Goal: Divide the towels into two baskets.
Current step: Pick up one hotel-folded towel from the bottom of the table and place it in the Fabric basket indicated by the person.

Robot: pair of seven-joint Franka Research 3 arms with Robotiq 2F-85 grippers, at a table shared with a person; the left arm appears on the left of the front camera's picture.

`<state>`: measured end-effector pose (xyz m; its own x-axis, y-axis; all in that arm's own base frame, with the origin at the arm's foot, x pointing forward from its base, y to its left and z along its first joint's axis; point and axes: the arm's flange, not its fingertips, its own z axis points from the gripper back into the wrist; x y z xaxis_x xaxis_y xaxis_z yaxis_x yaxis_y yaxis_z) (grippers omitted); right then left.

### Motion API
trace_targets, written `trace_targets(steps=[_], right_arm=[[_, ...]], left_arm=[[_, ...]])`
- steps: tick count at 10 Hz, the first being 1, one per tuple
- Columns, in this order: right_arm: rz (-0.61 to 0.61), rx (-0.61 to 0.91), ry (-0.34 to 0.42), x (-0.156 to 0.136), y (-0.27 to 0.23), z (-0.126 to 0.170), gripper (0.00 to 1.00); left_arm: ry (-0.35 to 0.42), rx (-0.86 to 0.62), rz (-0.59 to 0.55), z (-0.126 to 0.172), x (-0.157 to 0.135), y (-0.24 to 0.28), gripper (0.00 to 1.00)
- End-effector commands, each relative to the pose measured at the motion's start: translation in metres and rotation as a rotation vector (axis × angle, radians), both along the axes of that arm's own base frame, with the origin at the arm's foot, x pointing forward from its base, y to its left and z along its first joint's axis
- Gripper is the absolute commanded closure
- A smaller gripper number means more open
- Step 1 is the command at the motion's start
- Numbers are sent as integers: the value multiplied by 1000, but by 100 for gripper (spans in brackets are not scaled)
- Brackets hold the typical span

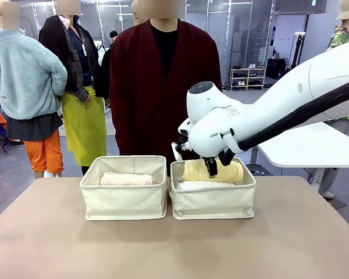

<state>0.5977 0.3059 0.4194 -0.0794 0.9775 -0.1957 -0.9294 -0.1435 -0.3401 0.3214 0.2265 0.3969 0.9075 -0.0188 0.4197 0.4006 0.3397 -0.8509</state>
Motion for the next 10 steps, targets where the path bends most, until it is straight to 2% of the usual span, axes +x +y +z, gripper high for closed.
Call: trace_targets(steps=[1,2,3,4,10], right_arm=[[-31,40,-29,-21,-4,11,0],[-32,58,-49,-34,-8,20,0],[-119,63,-131,-39,-18,27,0],[-11,22,-24,-9,2,16,0],[-11,22,-24,-9,2,16,0]], left_arm=[[-7,-1,2,2,-2,1,0],[-7,-1,2,2,-2,1,0],[-7,-1,2,2,-2,1,0],[-7,-1,2,2,-2,1,0],[-7,-1,2,2,-2,1,0]])
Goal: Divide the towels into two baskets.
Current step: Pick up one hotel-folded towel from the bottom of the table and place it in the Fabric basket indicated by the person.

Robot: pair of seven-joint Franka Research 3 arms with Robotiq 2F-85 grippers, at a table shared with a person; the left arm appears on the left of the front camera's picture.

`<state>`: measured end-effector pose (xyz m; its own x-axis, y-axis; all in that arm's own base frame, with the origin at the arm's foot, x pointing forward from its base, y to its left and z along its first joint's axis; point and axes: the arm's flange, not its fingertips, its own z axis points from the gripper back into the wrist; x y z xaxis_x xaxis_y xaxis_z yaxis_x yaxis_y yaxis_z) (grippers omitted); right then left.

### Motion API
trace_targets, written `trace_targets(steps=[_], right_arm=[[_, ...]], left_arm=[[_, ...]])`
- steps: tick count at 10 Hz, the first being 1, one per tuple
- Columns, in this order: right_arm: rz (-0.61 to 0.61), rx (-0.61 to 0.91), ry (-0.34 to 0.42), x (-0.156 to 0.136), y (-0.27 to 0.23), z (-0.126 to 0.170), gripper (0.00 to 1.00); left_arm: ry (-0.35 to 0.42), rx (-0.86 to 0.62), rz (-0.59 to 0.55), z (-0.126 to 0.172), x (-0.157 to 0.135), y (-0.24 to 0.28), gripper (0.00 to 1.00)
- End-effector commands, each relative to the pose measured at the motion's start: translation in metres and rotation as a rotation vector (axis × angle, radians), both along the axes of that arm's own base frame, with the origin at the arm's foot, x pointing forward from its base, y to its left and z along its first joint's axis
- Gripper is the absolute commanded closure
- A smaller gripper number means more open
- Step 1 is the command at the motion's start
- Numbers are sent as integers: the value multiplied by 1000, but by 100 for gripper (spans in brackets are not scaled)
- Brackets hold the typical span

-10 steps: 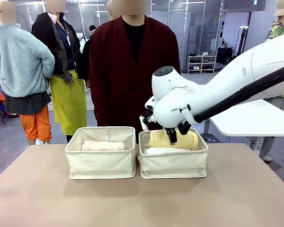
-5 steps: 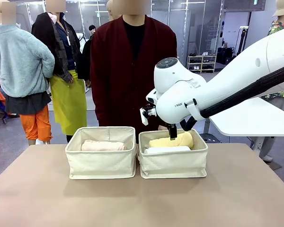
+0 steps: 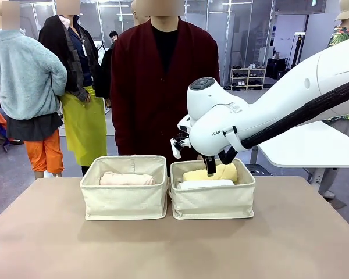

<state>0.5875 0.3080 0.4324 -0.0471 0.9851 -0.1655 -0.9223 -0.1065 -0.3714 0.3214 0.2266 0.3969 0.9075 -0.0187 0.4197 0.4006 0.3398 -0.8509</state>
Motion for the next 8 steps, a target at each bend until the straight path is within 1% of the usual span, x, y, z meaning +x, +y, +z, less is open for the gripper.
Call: trace_targets(steps=[1,3,5,7,8], right_arm=[[16,-11,5,1,0,3,0],[0,0,-1,0,0,2,0],[-44,31,34,-41,-18,35,0],[-75,111,72,-86,-47,53,0],[-140,153,60,-109,-71,64,0]], left_arm=[[-7,-1,1,2,-2,1,0],[-7,-1,1,2,-2,1,0],[-7,-1,1,2,-2,1,0],[-7,-1,1,2,-2,1,0],[-7,-1,1,2,-2,1,0]])
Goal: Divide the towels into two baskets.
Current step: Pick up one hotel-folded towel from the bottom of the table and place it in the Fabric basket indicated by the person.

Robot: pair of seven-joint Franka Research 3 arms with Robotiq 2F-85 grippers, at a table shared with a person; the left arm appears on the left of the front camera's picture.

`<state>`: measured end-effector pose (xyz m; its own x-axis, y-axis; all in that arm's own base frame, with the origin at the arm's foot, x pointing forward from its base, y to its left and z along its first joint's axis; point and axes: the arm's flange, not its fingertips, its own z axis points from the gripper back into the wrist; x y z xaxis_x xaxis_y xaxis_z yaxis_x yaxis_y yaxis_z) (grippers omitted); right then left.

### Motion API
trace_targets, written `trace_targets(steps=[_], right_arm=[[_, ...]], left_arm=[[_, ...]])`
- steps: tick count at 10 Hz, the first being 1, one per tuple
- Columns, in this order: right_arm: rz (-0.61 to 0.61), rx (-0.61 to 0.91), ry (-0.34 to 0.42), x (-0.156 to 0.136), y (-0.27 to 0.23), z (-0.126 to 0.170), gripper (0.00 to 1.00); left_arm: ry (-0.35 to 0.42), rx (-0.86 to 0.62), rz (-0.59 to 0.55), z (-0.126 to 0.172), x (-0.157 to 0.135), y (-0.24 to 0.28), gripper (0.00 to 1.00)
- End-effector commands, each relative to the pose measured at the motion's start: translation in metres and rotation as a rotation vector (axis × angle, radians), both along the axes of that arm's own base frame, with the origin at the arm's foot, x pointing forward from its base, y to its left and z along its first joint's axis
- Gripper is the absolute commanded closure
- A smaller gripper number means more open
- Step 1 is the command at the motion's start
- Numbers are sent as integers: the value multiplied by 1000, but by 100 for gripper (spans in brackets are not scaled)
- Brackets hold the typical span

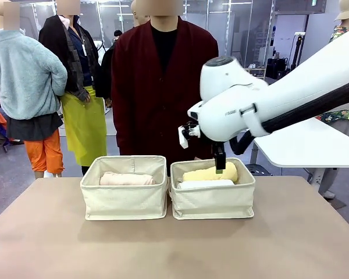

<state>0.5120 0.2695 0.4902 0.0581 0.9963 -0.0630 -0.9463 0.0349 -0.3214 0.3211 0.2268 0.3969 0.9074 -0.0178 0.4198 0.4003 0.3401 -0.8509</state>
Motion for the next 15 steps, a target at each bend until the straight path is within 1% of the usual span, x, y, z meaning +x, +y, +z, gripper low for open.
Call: trace_targets(steps=[1,2,4,6,7,8,9,10,11,12,13,15], right_arm=[[-73,138,33,-52,-57,17,0],[-124,228,64,-67,-88,26,0],[-212,458,159,-91,-154,38,0],[-314,706,310,-101,-222,45,0],[-358,750,370,-100,-260,44,0],[-401,854,452,-103,-297,40,0],[-434,990,503,-106,-330,35,0],[-481,1088,564,-111,-365,21,0],[-505,1191,645,-120,-404,-4,0],[-553,1268,693,-128,-428,-29,0],[-635,1332,734,-136,-449,-54,0],[-750,1469,756,-158,-478,-90,0]], left_arm=[[-7,-1,0,2,-2,1,0],[-7,-1,0,2,-2,1,0],[-7,-1,0,2,-2,1,0],[-7,-1,0,2,-2,1,0],[-7,-1,0,2,-2,1,0],[-7,-1,0,2,-2,1,0],[-7,-1,0,2,-2,1,0],[-7,-1,0,2,-2,1,0],[-7,-1,0,2,-2,1,0],[-7,-1,0,2,-2,1,0],[-7,-1,0,2,-2,1,0],[-7,-1,0,2,-2,1,0]])
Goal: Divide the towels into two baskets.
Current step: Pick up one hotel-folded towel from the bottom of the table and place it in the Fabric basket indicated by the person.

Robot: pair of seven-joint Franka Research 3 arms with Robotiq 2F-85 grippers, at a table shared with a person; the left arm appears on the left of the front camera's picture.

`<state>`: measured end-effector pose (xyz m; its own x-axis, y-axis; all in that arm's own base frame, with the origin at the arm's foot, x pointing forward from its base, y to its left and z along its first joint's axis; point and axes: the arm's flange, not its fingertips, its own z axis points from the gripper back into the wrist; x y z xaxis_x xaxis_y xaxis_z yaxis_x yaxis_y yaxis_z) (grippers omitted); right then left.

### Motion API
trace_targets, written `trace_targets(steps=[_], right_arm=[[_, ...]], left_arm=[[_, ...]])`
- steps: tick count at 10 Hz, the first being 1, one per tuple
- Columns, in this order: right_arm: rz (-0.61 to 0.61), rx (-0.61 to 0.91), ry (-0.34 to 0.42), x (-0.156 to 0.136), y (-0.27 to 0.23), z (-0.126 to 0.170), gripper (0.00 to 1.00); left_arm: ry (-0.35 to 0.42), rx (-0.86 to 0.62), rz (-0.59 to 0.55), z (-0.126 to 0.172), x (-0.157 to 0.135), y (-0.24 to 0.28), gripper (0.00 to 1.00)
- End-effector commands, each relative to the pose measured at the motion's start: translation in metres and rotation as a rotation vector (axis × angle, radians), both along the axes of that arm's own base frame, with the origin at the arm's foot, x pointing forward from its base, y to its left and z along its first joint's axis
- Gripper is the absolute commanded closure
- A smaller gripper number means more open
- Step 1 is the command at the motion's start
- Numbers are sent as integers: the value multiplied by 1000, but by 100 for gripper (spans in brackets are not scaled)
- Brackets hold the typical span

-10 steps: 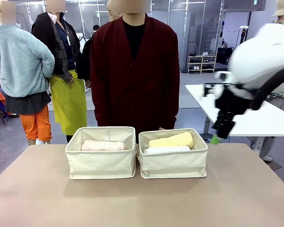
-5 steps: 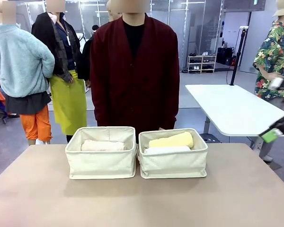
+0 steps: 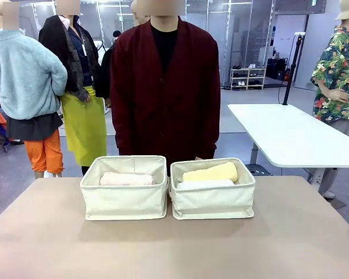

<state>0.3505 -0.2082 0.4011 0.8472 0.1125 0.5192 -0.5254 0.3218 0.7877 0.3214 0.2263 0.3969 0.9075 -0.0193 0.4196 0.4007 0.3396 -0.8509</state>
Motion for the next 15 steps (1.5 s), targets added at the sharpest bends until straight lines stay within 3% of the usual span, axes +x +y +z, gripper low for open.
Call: trace_targets(steps=[1,3,4,15], right_arm=[[-74,76,24,-1,-4,-12,0],[-64,35,93,11,-1,-26,0],[-75,59,51,-5,-16,-26,0],[-75,59,51,-5,-16,-26,0]], left_arm=[[-7,-1,2,2,-2,2,0],[-7,-1,2,2,-2,2,0],[-7,-1,2,2,-2,2,0],[-7,-1,2,2,-2,2,0]])
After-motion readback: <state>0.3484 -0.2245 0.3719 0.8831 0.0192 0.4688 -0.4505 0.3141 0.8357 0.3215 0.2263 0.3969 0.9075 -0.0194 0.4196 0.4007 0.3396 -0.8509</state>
